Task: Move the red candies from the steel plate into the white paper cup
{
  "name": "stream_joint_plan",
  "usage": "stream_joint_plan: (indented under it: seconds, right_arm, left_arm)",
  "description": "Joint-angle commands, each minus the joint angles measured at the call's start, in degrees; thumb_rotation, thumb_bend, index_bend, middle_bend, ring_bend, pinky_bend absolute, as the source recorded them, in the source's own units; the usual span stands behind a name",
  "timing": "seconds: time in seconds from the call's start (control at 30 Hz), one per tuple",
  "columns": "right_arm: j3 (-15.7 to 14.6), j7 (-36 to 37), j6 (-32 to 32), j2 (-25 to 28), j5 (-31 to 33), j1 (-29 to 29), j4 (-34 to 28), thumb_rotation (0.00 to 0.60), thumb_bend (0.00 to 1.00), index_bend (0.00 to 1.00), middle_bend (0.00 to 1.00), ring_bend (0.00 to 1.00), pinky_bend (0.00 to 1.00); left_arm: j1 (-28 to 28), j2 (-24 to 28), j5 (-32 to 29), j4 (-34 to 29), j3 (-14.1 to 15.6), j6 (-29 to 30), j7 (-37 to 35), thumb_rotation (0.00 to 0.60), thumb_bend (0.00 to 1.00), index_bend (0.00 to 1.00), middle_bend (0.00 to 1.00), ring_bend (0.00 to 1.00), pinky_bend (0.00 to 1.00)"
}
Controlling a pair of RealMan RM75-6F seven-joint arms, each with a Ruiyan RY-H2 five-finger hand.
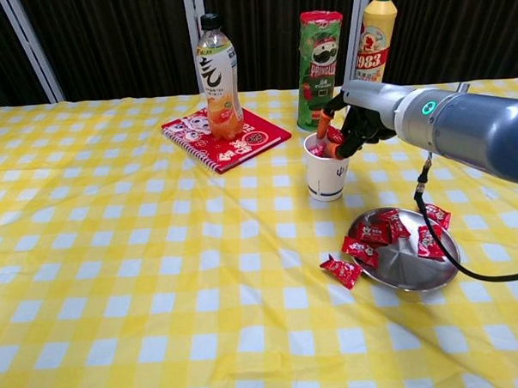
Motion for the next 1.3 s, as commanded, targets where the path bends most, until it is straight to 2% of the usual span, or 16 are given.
stream_joint_plan:
  seconds: [0.03,0.3,0.53,0.67,0.8,0.93,1.03,1.2,1.3]
  right_arm:
    - [0.13,0.14,1.08,0.79,-0.74,-0.37,-1.51,0.600,0.52,0.29,0.82,0.85,0.97]
    - [0.12,-0.30,4.00,3.39,-1.92,-1.52,-6.93,0.600,0.46,0.21,0.82,0.85,0.97]
    - [-0.27,-1.36,5.76,3.93,-1.20,-1.95,-9.16,0.600,0.38,0.21,0.82,0.85,0.97]
    - [-0.50,-1.10,6.48,3.47,-1.39,-2.23,-9.85,0.600,0.38,0.21,0.82,0.85,0.97]
    - [-1.22,-1.34,8.22,4.90,-3.72,-3.09,-13.52,0.600,0.38,0.21,0.82,0.85,0.97]
    - [-3.88,-2.65,10.37,7.30,-6.55,-4.88,-19.77,0.600,0.38,0.21,0.82,0.85,0.97]
    - [-7.31,-3.83,11.36,8.64,-7.82,-6.68,-23.79,0.600,0.38,0.23,0.82,0.85,0.97]
    - [-12.79,-5.10,12.96,8.41,-9.50,-9.53,-23.98,0.600,0.38,0.28,0.82,0.85,0.97]
    - [-14.43,-4.49,13.05,7.83,-9.54,-10.92,-22.77,0.600,0.38,0.32,0.82,0.85,0.97]
  left_arm:
    - [0.02,-0.03,0.04,0.07,0.01,0.04,-0.09,0.600,0.01,0.00,0.00,0.00,0.00]
    - [0.07,-0.13,0.14,-0.07,-0.10,0.35,0.06,0.600,0.01,0.00,0.00,0.00,0.00]
    - [0.20,-0.37,0.59,-0.17,-0.20,1.09,0.45,0.600,0.01,0.00,0.00,0.00,0.00]
    - [0.19,-0.59,0.63,-0.11,-0.31,1.25,0.53,0.600,0.01,0.00,0.00,0.00,0.00]
    - [0.07,-0.59,0.58,0.04,-0.30,0.97,0.31,0.600,0.01,0.00,0.00,0.00,0.00]
    - [0.04,-0.52,0.79,0.11,-0.23,0.96,0.14,0.600,0.01,0.00,0.00,0.00,0.00]
    - [0.06,-0.56,1.03,0.13,-0.18,1.10,0.26,0.600,0.01,0.00,0.00,0.00,0.00]
    - [0.27,-0.71,1.49,0.47,-0.07,1.67,0.29,0.600,0.01,0.00,0.00,0.00,0.00]
    - [0.40,-0.79,1.80,0.56,-0.02,2.08,0.41,0.600,0.01,0.00,0.00,0.00,0.00]
